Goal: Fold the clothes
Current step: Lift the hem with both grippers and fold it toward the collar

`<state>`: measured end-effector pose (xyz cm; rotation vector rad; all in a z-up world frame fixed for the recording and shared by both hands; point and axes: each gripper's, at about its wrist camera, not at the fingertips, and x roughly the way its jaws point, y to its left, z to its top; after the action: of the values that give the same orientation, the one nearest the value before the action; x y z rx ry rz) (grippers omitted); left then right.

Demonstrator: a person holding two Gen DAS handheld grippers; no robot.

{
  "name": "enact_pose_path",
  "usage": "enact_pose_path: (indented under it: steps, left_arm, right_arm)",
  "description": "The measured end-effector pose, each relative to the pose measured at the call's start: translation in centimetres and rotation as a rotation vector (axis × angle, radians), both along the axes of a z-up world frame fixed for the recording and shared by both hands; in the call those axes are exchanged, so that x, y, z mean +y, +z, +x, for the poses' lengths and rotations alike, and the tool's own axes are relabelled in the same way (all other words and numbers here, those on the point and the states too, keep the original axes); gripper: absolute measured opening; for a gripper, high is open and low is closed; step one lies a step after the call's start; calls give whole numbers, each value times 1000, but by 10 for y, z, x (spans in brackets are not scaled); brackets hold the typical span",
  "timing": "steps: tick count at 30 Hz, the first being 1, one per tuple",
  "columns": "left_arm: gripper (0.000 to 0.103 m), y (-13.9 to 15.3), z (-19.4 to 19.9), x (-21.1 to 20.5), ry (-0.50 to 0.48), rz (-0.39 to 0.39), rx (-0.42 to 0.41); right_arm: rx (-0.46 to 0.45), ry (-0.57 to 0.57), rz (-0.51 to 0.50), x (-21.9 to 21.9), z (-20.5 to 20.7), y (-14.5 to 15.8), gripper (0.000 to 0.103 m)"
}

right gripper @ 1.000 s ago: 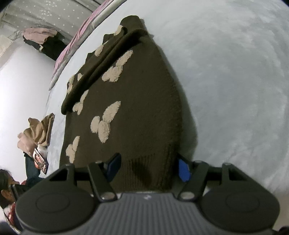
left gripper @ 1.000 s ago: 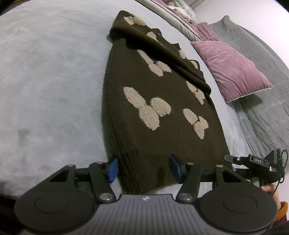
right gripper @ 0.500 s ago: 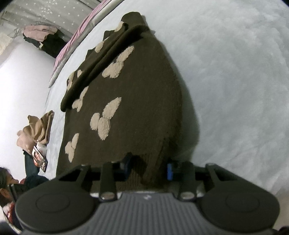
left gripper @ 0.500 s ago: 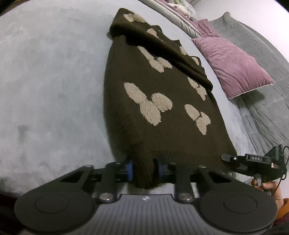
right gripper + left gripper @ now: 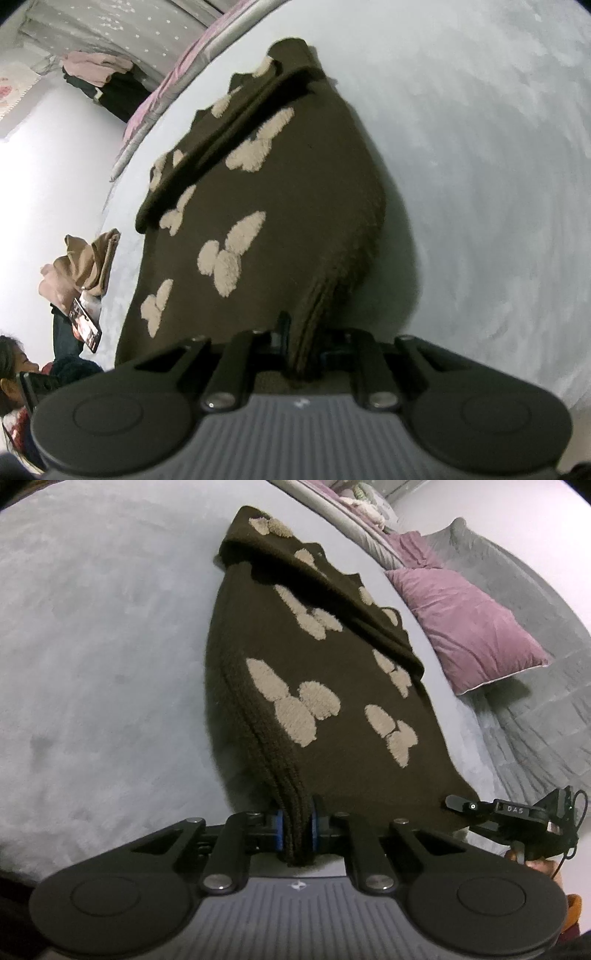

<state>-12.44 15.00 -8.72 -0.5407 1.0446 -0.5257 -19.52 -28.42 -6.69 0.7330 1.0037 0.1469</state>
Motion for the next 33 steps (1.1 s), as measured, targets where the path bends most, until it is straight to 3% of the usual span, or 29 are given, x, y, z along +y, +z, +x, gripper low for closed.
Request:
enact_pose_path:
  steps: [20,33]
  left_arm:
    - [10,38,16,10,60,-148,-162]
    - [10,72,54,15,102,-176,-238]
  right_arm:
    - [-266,-24,-89,14,8,45,11]
    - [-351,-100,-88,16,38,71,11]
